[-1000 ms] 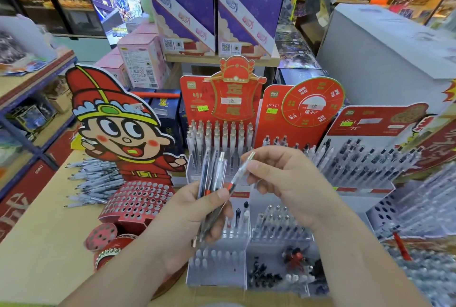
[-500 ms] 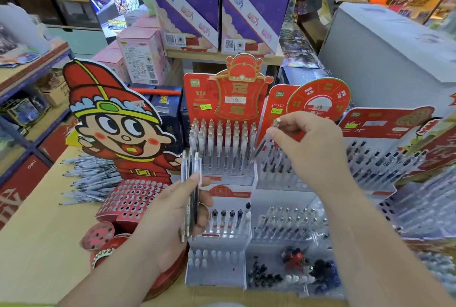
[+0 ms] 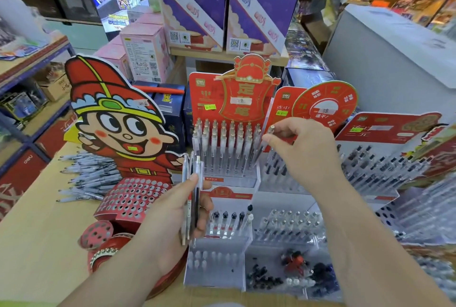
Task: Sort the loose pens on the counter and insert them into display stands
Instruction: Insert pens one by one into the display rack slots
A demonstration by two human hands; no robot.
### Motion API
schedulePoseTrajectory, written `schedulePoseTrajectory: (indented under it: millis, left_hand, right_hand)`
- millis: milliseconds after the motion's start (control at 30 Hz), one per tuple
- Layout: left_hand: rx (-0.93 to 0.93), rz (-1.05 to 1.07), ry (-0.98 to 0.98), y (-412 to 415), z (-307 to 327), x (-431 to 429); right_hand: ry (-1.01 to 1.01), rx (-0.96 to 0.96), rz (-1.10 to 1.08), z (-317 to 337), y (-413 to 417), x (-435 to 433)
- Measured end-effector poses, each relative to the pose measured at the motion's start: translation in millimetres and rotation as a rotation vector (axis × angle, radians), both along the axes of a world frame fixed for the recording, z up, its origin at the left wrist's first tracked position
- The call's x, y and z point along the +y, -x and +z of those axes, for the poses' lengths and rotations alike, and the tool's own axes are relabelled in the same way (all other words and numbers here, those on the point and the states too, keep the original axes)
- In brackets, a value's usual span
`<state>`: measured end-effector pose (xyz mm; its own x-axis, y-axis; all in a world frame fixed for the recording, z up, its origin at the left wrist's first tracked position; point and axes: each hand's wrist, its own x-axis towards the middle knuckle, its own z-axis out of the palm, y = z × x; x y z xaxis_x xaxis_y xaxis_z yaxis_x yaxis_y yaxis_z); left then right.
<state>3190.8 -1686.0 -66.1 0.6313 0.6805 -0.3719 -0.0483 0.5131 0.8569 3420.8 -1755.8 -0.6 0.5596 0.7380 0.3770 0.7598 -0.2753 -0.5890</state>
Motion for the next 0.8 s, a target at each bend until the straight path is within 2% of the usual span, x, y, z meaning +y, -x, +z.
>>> schedulePoseTrajectory:
  millis: [133,300,433,700,800]
  left_hand:
    - [0.02,0.022,-0.003,-2,-1,-2]
    - [0.035,-0.017,-0.004,-1,-1,0]
    - [0.018,0.032,0.132,-4,1,-1]
    - [0.006,0.048,0.206,-6,5,-3]
    - [-0.011,0.037,0.172,-7,6,-6]
  right_hand:
    - [-0.004,-0.021,-0.005,-8,2,3]
    - [0.098,-0.188,-0.071,-14,4,11]
    - [0.202,-0.24,-0.115,-15,5,15]
    - [0.288,-0.288,-0.122,-16,7,16]
    - [0.166,-0.298,-0.163,-15,8,8]
